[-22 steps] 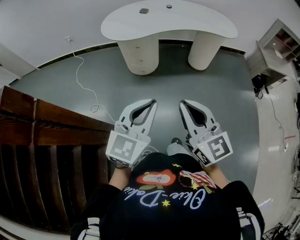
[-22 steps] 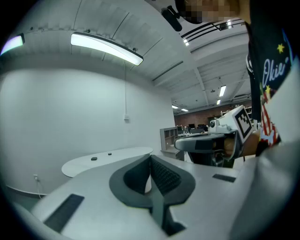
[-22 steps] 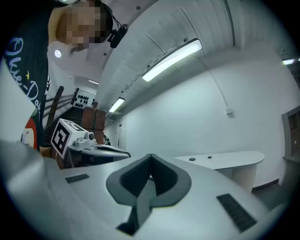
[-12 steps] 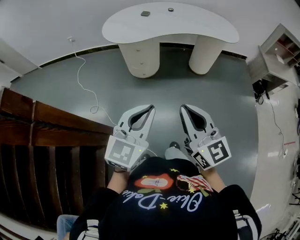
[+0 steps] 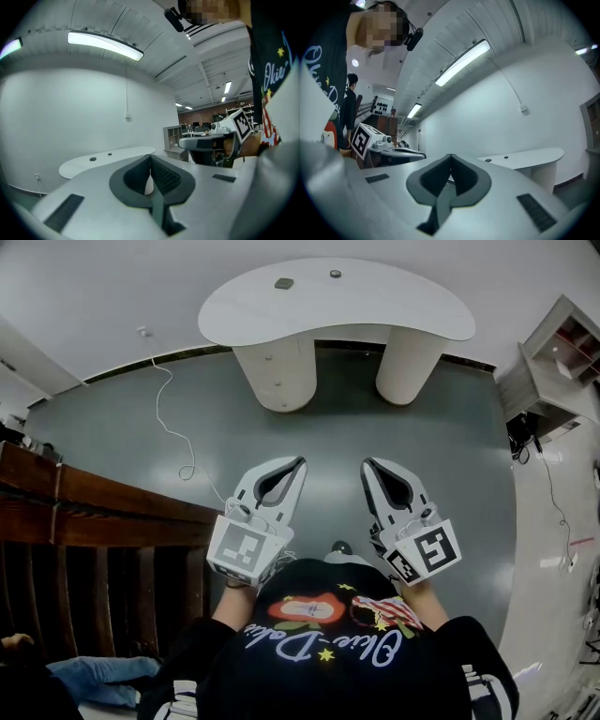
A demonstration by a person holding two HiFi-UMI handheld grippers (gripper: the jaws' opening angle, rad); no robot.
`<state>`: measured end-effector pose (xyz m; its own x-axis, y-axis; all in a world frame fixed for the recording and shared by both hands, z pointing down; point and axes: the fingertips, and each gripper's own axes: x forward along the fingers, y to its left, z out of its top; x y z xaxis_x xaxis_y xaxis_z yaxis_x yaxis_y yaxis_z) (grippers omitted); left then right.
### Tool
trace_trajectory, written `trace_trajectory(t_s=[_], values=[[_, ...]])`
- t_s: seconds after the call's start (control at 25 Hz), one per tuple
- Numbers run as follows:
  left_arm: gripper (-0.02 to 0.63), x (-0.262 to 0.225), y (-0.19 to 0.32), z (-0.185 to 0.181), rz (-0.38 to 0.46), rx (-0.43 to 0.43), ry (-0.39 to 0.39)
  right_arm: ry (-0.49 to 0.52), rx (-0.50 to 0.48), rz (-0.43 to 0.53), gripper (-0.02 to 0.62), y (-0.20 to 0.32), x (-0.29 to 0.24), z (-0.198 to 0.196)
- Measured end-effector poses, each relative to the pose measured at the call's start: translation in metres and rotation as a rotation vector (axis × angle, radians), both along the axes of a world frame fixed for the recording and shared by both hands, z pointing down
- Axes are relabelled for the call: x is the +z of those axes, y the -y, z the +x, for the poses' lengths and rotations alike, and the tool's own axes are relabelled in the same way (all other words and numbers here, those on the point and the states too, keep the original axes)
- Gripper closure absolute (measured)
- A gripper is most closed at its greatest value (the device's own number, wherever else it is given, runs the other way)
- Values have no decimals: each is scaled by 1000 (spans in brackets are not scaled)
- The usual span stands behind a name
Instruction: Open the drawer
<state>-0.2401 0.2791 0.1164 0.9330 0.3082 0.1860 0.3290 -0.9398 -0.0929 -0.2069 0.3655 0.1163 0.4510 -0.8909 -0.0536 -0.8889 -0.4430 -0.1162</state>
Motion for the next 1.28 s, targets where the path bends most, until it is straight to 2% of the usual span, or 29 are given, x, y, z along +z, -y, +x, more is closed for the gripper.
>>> trace_trajectory(t_s=[0.28, 0.6, 0.84, 1.28], values=[[601, -2, -24, 28, -5, -56, 8, 18, -61, -16, 595, -27, 4, 29], [601, 6, -30, 33, 41, -108, 27, 28, -86, -20, 595, -40, 14, 49], [601, 9, -9, 52, 24, -118, 35, 40, -88, -28, 595, -22, 19, 65], [601, 16, 54, 121, -7, -84, 39, 45, -78, -65, 595, 43, 23, 124]])
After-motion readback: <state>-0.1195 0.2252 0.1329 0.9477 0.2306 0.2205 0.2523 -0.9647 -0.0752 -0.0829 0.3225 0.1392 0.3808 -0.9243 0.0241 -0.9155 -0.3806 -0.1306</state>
